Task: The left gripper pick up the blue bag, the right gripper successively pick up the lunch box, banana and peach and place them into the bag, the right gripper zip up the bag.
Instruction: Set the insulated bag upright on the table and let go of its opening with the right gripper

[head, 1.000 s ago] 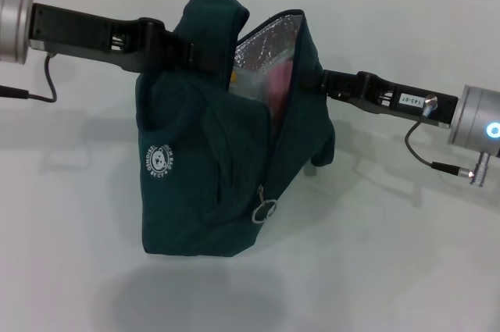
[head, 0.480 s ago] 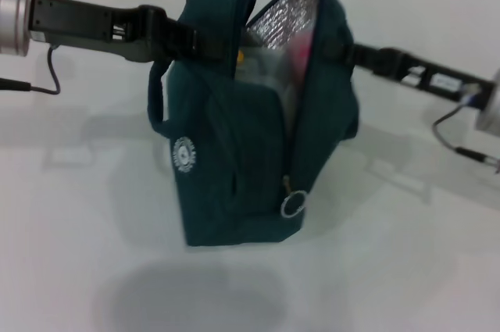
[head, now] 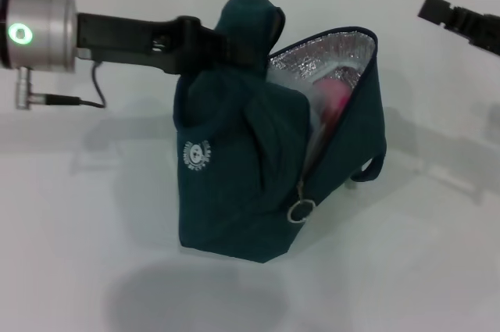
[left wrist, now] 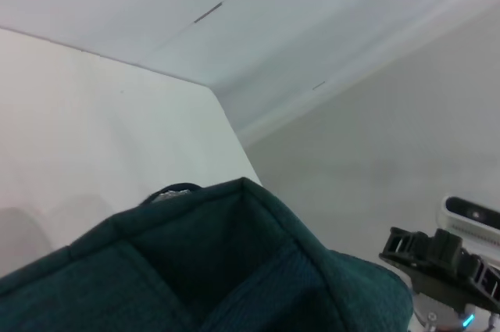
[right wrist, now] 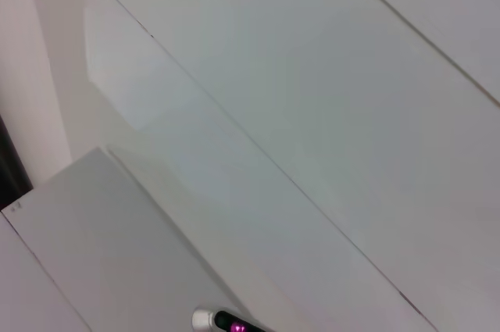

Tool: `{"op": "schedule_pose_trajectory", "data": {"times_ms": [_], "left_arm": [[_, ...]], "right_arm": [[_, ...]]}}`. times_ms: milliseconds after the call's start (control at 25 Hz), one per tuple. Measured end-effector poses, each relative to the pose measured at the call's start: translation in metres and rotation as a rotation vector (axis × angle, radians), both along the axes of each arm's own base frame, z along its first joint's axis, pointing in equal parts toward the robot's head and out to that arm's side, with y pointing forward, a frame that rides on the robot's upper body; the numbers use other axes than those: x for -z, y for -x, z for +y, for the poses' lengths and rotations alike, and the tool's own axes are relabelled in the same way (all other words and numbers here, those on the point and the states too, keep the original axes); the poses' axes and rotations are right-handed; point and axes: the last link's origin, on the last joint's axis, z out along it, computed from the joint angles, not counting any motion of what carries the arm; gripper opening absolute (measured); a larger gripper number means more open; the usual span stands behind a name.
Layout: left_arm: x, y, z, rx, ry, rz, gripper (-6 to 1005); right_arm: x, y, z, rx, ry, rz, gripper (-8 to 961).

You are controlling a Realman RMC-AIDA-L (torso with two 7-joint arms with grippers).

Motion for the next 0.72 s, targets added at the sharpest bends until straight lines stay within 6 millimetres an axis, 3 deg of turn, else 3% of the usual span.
{"op": "schedule_pose_trajectory", "data": {"times_ms": [40,400,560,720], "left_arm": [[0.003,0.0,0.0,-0.003,0.0,-0.004,35],[0.006,0.004,-0.003,-0.02,0.004,-0.013,35],[0.007,0.005,-0.004,-0.02,0.008,-0.004,35],[0.006,0.006,-0.005,-0.019,0.011,0.0,35]], "right_arm": [[0.0,-0.001,-0.001,0.004,0.005,-0.004,-1],[0.004,-0.032,-0.018,0.131,0.057,0.004,104],[0.018,-0.05,-0.029,0.223,0.107,-0.007,150],[0.045,-0.06,-0.032,0.305,0.172,-0.065,283]]}}
